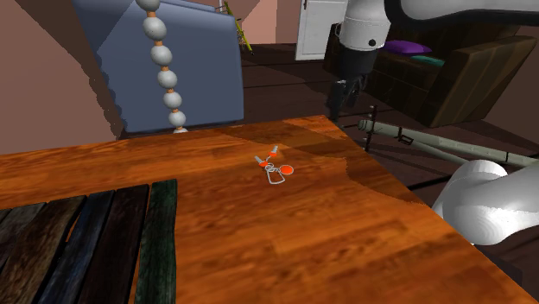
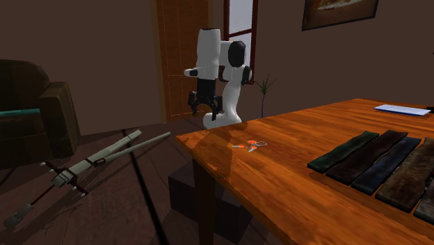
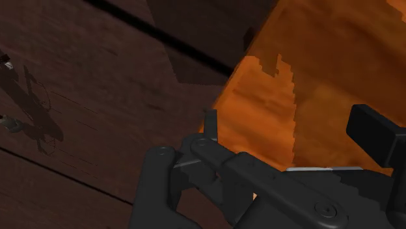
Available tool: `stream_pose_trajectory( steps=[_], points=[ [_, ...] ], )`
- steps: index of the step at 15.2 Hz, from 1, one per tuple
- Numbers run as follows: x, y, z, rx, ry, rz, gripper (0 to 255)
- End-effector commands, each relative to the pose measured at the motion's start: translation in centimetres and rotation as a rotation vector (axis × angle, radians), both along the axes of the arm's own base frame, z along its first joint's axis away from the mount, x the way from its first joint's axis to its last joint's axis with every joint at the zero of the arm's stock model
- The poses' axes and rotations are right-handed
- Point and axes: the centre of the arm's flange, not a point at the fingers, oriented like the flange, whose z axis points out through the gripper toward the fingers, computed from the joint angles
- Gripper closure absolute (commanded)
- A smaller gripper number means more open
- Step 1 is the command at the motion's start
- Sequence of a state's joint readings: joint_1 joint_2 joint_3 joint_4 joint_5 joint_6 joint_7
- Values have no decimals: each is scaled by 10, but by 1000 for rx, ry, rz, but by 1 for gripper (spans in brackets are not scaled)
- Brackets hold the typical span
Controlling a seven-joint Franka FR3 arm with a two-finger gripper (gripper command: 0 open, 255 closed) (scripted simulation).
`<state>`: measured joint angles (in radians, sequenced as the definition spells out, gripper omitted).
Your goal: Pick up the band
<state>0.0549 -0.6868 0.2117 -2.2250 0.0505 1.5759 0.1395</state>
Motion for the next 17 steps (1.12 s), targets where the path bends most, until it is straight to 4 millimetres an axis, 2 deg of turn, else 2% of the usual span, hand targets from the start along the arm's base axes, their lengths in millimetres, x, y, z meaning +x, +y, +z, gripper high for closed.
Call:
stream_pose_trajectory(
  steps=[1, 17],
  points=[
    [5, 27, -3, 5, 12, -21, 0],
    [51, 230, -17, 34, 107, -173, 0]
  ],
)
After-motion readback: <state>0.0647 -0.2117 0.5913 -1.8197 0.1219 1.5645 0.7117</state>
